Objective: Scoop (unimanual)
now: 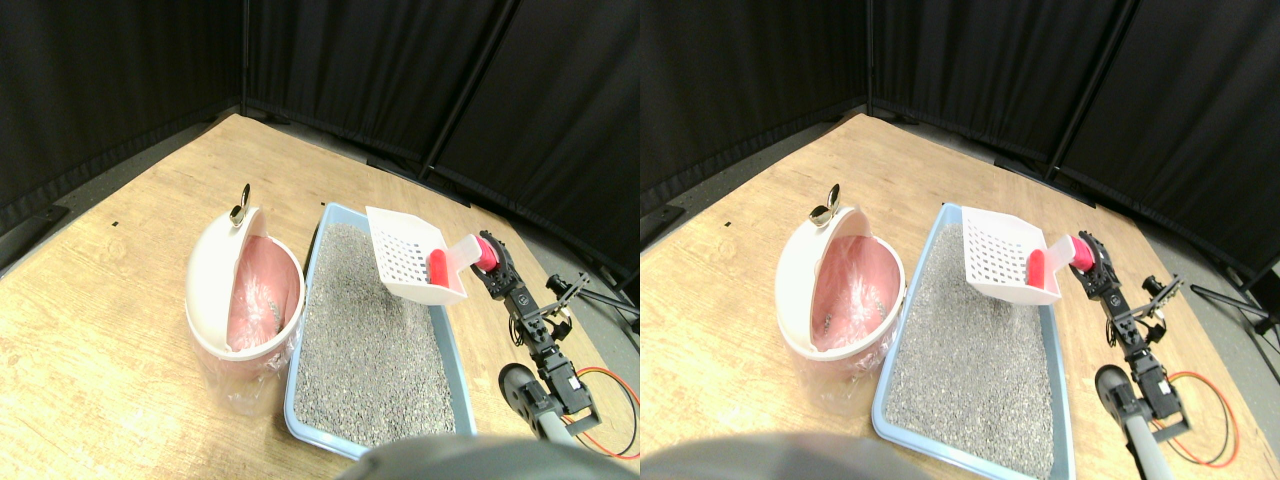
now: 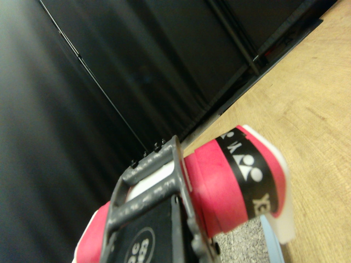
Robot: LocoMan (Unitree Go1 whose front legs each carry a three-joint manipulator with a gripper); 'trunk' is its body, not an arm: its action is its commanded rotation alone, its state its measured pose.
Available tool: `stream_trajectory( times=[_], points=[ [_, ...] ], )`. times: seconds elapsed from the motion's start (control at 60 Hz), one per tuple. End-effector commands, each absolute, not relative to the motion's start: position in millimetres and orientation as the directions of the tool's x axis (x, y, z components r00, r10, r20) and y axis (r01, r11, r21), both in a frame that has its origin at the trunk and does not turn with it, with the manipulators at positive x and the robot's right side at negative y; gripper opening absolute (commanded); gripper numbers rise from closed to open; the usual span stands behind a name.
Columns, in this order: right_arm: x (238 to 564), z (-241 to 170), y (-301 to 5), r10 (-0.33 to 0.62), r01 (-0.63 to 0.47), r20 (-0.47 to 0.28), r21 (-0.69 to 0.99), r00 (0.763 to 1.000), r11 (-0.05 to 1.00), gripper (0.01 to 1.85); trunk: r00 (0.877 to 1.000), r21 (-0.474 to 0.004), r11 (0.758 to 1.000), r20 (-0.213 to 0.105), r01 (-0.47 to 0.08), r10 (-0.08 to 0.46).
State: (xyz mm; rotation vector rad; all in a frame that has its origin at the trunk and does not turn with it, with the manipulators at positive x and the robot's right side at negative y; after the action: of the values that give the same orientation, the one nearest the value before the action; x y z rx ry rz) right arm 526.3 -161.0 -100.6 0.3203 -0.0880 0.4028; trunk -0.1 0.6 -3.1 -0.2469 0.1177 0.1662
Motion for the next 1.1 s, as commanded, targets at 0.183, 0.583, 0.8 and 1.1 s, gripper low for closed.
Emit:
stream_trajectory(
  times=[0.183,0.583,0.8,1.1],
  points=[
    [523.6,-84.2,-145.6,0.441,-0.472,0.182,0.196,0.879,0.860,0.05,0.966,-0.253,0.935,-0.140,-0.247,0.217],
    [525.8,-84.1,-116.5,0.514,-0.523,0.094,0.160,0.852,0.837,0.05,0.950,-0.281,0.910,-0.151,-0.306,0.273],
    [529.5,-84.6,-107.5,0.541,-0.544,0.064,0.128,0.839,0.829,0.05,0.940,-0.285,0.898,-0.159,-0.337,0.302],
    [533.4,-84.7,-88.0,0.553,-0.548,-0.004,0.124,0.833,0.827,0.05,0.927,-0.302,0.878,-0.167,-0.372,0.335]
  ],
)
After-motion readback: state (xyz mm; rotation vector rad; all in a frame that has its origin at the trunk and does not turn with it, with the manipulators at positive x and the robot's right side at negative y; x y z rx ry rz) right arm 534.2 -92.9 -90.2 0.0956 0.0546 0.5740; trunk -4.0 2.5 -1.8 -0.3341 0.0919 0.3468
